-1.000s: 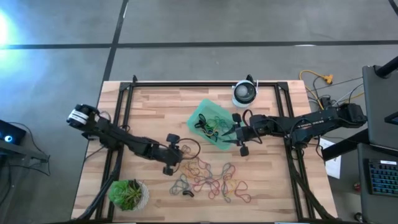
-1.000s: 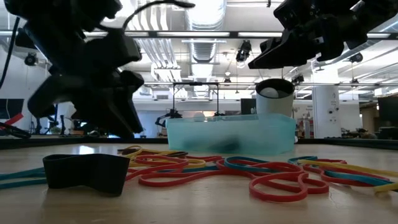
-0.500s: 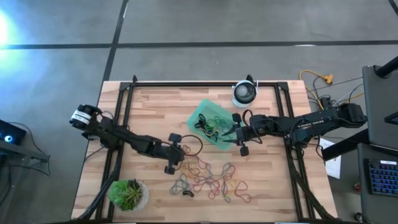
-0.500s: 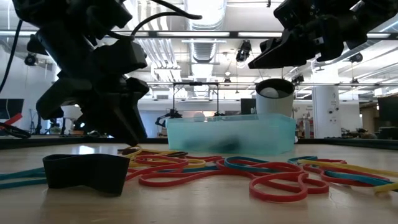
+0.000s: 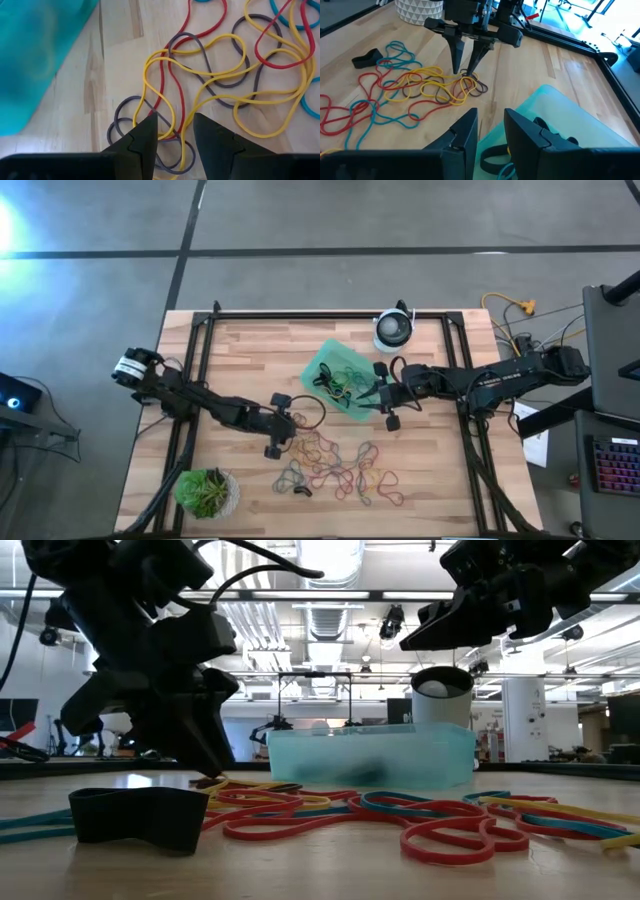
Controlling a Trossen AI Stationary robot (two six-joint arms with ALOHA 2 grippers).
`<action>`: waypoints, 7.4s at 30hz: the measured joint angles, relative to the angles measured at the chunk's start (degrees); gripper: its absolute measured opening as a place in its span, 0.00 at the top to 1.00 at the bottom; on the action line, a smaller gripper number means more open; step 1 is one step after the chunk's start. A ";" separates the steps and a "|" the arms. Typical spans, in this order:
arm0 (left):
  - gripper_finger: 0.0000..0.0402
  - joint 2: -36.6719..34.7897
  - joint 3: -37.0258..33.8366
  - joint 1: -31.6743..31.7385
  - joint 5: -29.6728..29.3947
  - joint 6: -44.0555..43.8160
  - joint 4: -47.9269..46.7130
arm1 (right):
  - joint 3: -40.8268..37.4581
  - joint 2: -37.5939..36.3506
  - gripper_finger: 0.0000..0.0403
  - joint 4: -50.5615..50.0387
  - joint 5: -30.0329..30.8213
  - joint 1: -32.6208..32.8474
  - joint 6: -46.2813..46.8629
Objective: Pick and place rubber bands into bin
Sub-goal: Put the yellow rubber band into the blue bin
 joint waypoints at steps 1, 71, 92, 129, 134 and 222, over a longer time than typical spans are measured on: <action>0.72 0.00 -0.02 0.10 -0.02 0.00 0.00 | 0.00 0.00 0.78 0.00 -0.01 0.00 0.00; 0.93 1.60 -0.37 2.08 5.39 0.20 2.91 | -0.04 0.00 0.81 -1.22 0.03 0.00 0.02; 1.00 1.14 0.94 2.19 2.68 1.85 2.92 | -0.04 0.00 0.82 -1.22 0.02 -0.02 0.02; 1.00 -7.69 9.42 -4.61 -16.72 18.46 13.32 | -0.58 -9.50 0.84 -16.88 1.97 0.00 7.48; 1.00 -8.47 9.34 -6.49 -16.85 25.52 22.18 | -0.72 -9.66 0.84 -17.69 2.09 0.00 7.56; 1.00 -8.13 8.59 -10.90 -12.87 21.68 19.39 | 29.27 44.60 0.55 -5.78 -13.04 2.86 3.41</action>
